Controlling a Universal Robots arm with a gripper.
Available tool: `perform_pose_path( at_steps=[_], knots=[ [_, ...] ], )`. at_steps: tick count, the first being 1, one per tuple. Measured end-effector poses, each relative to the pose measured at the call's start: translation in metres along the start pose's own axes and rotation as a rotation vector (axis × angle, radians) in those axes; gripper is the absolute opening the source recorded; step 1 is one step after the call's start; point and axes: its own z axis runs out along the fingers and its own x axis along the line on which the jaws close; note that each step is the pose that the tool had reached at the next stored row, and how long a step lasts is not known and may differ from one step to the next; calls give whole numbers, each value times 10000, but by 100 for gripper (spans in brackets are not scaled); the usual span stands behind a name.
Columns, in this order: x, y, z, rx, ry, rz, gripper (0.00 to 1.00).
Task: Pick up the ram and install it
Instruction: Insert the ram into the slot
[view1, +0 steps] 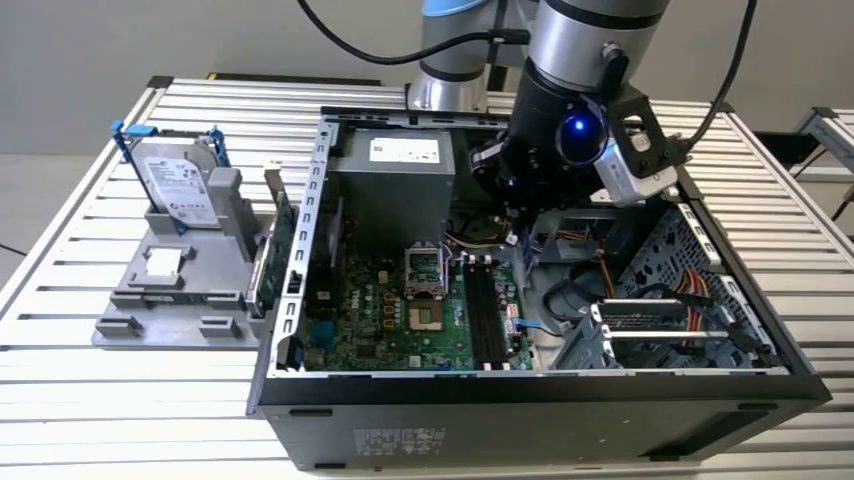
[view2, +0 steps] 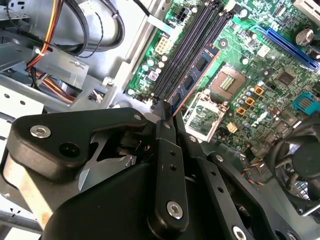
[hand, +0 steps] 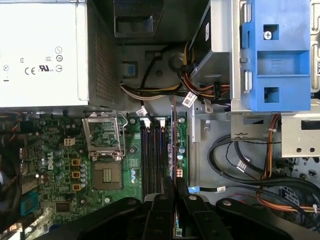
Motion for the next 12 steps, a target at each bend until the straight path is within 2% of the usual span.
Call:
perform_pose_path(
  at_steps=[12],
  knots=[
    [0,-38,89,8,0,-1,0]
  ],
)
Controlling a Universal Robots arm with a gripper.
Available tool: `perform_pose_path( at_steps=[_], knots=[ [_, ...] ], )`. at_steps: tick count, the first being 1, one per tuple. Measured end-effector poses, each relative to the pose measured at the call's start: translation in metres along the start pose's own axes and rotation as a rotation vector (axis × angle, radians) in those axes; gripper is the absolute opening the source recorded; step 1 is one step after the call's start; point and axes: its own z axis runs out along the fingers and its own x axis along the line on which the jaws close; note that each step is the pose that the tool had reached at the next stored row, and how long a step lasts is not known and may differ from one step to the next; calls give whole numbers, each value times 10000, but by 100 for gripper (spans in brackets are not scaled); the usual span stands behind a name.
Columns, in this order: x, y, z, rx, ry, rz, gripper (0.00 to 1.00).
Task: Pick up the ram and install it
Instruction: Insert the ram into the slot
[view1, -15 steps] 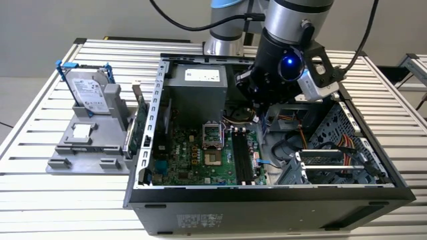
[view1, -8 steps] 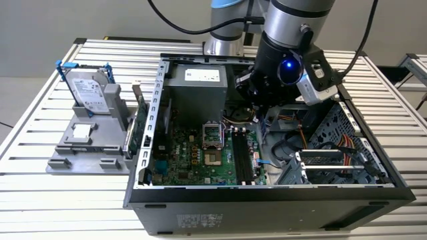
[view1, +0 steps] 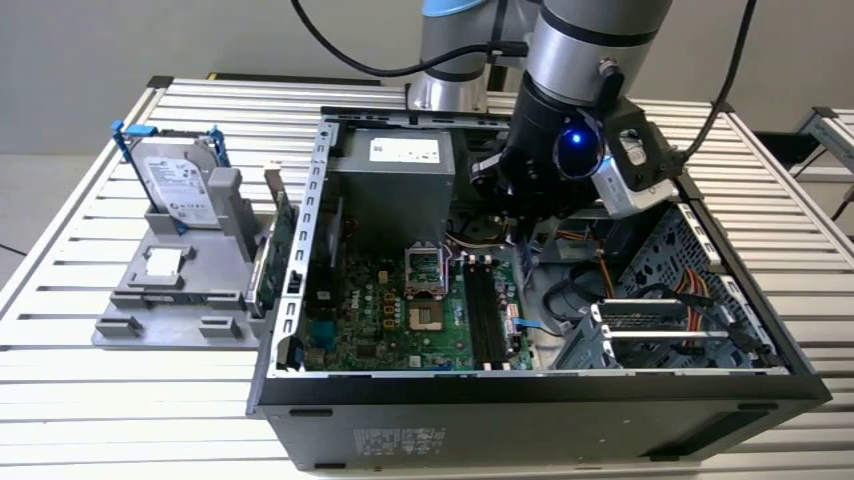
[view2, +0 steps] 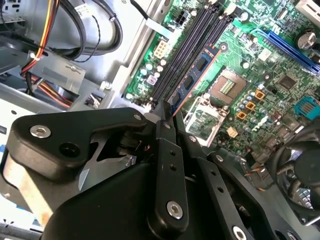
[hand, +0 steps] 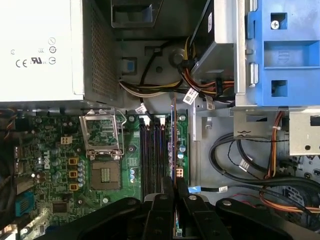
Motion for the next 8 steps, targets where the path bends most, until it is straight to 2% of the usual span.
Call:
perform_pose_path(
  at_steps=[8],
  knots=[
    [-1,-52,39,3,0,0,0]
  ],
)
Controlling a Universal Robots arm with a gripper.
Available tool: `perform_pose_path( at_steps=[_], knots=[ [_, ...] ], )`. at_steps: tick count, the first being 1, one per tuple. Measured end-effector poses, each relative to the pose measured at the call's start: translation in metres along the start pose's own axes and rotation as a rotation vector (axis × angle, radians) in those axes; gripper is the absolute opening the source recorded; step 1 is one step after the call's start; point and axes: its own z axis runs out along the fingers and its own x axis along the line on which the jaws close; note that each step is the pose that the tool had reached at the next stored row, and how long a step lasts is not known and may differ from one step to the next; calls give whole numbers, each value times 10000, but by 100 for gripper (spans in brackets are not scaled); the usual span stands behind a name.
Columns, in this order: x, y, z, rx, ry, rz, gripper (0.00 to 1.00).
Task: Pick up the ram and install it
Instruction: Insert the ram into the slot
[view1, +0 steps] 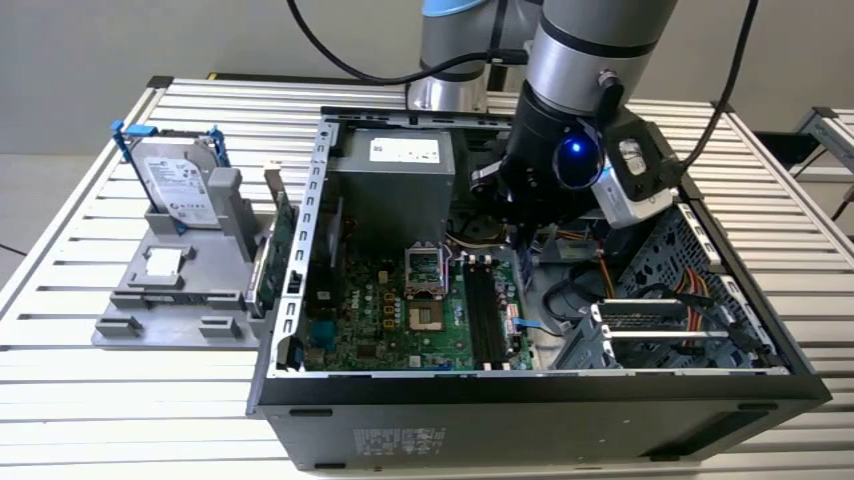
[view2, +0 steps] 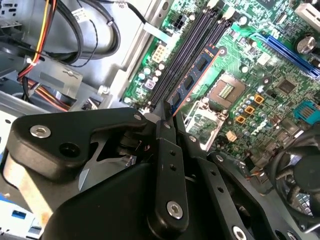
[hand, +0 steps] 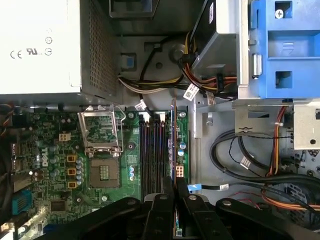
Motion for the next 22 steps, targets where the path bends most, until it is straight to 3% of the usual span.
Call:
perform_pose_path(
  at_steps=[12,22],
  knots=[
    [-3,-100,60,5,24,-33,0],
    [-2,-114,143,39,68,-33,0]
  ],
)
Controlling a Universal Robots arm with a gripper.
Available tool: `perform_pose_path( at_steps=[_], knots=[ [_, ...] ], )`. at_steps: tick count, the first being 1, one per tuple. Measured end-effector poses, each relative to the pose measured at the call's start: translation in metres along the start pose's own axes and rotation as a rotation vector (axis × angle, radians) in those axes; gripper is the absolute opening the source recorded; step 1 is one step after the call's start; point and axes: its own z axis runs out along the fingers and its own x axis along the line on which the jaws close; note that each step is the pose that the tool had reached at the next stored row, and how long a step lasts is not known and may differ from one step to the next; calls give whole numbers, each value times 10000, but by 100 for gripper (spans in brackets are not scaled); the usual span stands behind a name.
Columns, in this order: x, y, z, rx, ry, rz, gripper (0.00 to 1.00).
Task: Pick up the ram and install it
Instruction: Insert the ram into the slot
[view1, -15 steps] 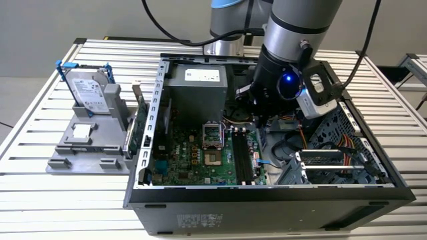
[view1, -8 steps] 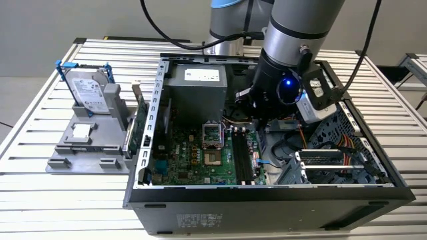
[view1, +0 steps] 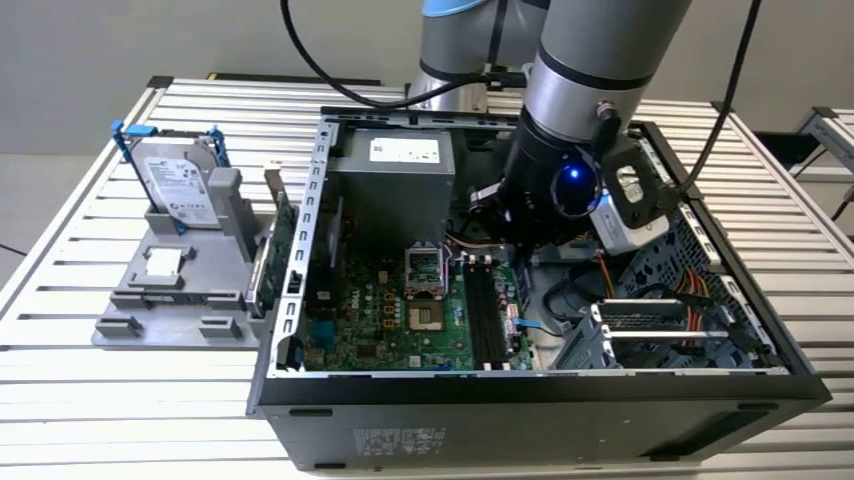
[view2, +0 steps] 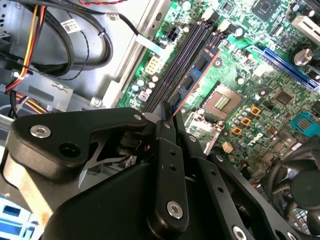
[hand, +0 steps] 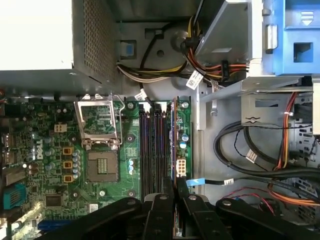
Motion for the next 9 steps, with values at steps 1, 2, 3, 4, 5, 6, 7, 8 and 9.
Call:
perform_pose_path(
  at_steps=[1,2,3,4,5,6,7,8,9],
  knots=[
    [0,-1,7,2,5,0,0],
    [0,-3,13,3,9,1,0],
    [0,-5,23,5,16,1,0],
    [0,-6,31,8,21,1,0],
    [0,-6,34,16,26,1,0],
    [0,-6,34,19,28,1,0],
    [0,-6,34,20,30,1,0],
    [0,-6,34,21,31,1,0],
    [0,-6,35,22,32,1,0]
  ],
)
